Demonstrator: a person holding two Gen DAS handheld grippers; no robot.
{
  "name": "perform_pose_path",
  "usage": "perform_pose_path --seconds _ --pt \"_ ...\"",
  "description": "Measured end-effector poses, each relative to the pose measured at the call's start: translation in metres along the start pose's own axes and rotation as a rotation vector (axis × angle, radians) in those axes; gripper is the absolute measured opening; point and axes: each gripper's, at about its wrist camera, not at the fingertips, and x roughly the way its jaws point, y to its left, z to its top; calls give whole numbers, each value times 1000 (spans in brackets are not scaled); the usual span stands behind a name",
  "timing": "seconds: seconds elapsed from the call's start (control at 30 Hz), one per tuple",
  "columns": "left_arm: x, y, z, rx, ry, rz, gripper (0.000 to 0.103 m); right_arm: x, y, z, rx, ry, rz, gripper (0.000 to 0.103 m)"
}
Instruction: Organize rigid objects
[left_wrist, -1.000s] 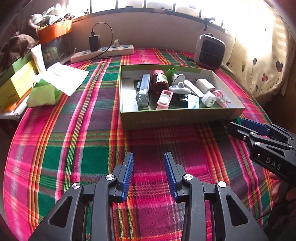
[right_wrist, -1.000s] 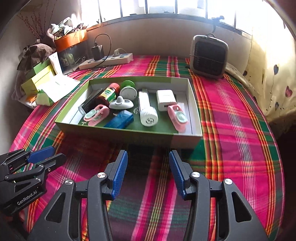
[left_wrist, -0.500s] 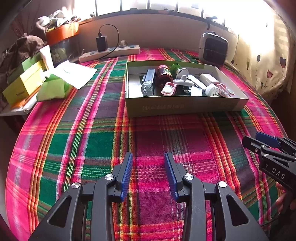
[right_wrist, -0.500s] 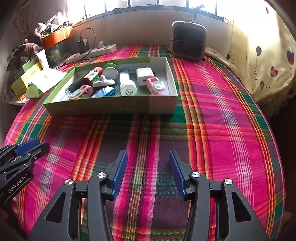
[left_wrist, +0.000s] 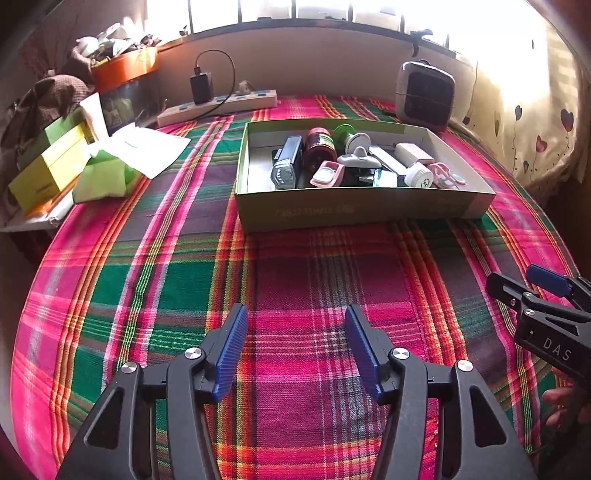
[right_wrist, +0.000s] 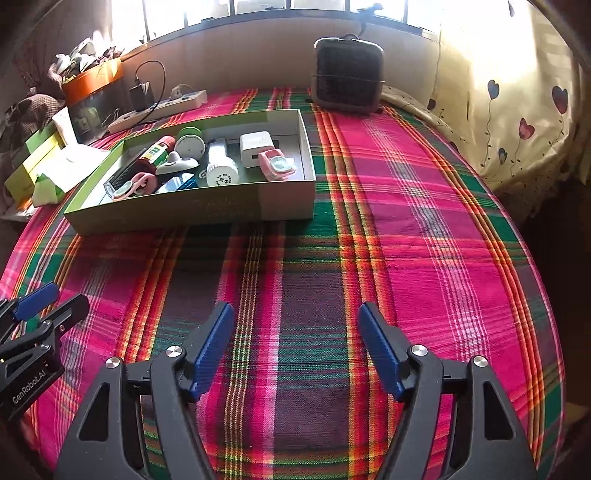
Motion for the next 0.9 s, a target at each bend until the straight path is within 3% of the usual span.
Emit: perform_pose_path --seconds 0.9 --pt "1 -3 0 -5 2 7 59 0 1 1 -1 1 0 71"
